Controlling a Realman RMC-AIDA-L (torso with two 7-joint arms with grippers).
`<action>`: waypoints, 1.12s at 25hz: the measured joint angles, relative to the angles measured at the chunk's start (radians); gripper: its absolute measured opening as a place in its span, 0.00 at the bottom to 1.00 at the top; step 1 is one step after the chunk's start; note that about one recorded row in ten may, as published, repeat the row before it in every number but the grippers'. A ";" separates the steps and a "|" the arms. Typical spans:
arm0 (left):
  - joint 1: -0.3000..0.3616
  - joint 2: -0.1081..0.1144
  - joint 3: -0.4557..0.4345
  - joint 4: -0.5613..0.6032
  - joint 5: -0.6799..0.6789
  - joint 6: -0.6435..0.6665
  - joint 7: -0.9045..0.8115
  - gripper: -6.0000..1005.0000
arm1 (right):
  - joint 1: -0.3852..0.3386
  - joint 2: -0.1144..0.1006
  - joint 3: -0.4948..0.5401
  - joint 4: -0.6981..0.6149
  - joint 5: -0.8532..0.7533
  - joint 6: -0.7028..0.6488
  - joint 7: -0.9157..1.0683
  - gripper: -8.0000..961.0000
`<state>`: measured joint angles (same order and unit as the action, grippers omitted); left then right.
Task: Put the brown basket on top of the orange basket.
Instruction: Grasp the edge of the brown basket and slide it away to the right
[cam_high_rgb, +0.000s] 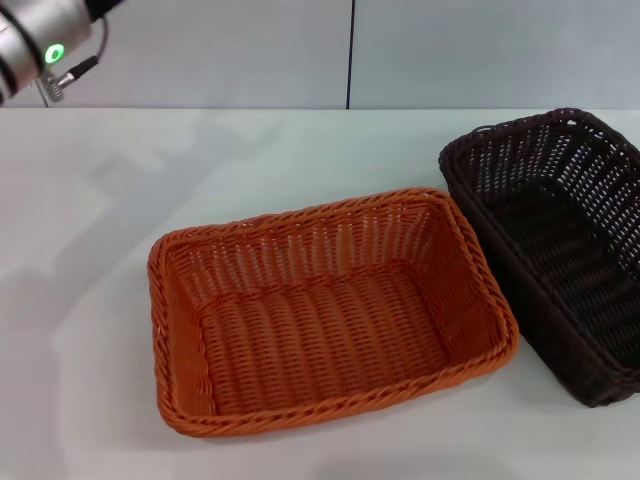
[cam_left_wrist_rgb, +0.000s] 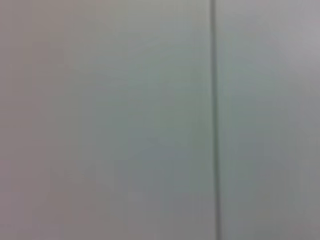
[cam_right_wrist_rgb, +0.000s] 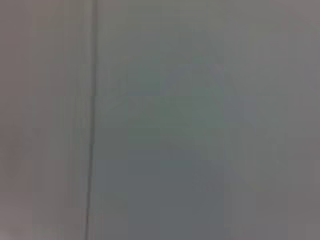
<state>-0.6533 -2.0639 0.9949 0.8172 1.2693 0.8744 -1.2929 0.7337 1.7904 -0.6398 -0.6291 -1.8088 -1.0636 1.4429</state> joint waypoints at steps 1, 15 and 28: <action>0.000 0.000 0.000 0.000 0.000 0.000 0.000 0.86 | 0.011 -0.020 -0.009 -0.067 -0.158 -0.049 0.093 0.63; 0.025 -0.002 0.005 -0.256 -0.430 0.168 0.387 0.86 | -0.083 0.071 -0.049 -0.494 -0.578 -0.644 0.161 0.64; 0.080 -0.002 0.018 -0.317 -0.442 0.259 0.384 0.86 | -0.117 0.173 -0.080 -0.495 -0.764 -0.704 0.171 0.64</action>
<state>-0.5731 -2.0662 1.0133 0.4998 0.8274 1.1331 -0.9088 0.6165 1.9636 -0.7197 -1.1240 -2.5729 -1.7678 1.6138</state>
